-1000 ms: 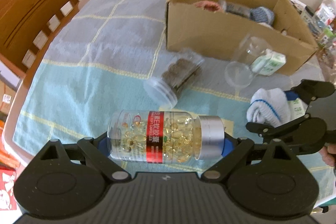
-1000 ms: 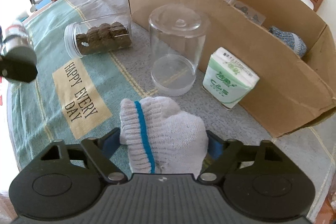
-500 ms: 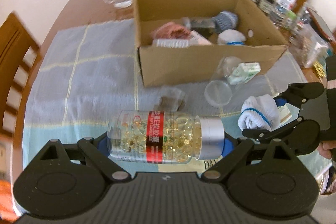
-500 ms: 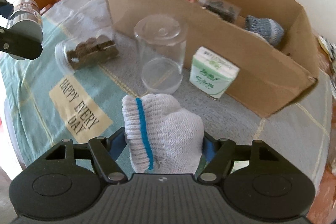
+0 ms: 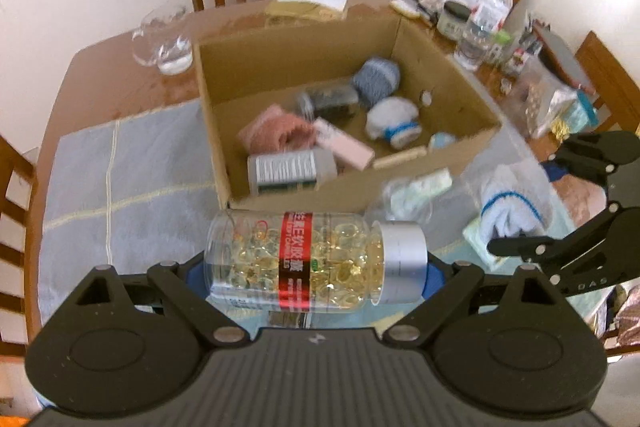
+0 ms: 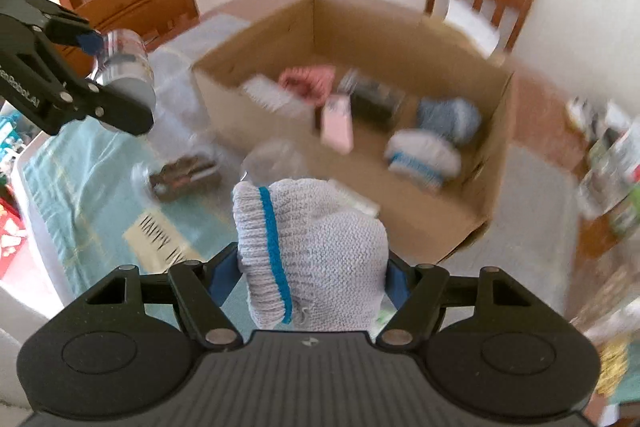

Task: Organize objects
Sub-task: 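Lift the glove and capsule bottle and carry both over the box, then open both tools to drop the glove and capsule bottle into the box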

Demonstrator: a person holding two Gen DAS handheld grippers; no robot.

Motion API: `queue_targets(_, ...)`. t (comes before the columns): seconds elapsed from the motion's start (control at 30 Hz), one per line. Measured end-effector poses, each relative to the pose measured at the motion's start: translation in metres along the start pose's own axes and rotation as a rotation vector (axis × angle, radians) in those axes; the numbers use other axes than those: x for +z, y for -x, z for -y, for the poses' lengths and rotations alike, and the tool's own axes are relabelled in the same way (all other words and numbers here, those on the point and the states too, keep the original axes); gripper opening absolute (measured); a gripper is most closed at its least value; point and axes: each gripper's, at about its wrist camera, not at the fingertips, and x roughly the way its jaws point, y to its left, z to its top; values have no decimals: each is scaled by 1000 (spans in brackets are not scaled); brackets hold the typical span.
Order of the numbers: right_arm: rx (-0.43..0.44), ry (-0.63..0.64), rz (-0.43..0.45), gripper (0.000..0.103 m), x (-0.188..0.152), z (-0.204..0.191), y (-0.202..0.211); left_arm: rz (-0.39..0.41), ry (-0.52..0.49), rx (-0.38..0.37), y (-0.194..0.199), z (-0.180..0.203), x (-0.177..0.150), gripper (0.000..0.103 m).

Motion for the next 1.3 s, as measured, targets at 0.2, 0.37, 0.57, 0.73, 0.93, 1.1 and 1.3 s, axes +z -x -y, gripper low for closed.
queue_targets(0.2, -19, 35, 72, 76, 38, 17, 9, 44, -31, 29, 3, 2, 35, 93)
queue_targets(0.37, -35, 40, 97, 76, 65, 31, 1, 78, -38, 68, -1, -3, 61, 93)
queue_targets(0.57, -34, 2, 108, 80, 88, 46, -22, 89, -26, 87, -16, -14, 90, 93)
queue_targets(0.73, -69, -31, 149, 103, 97, 52, -28, 82, -28, 99, -33, -21, 110, 93)
queue_targets(0.93, -87, -37, 117, 103, 90, 54, -28, 63, -27, 92, -55, -25, 123, 93)
queue_targets(1.1, -95, -74, 101, 103, 76, 57, -23, 47, -24, 102, -74, -28, 135, 93)
queue_targets(1.3, -123, -95, 83, 103, 60, 58, -14, 36, -8, 129, -95, -33, 147, 93)
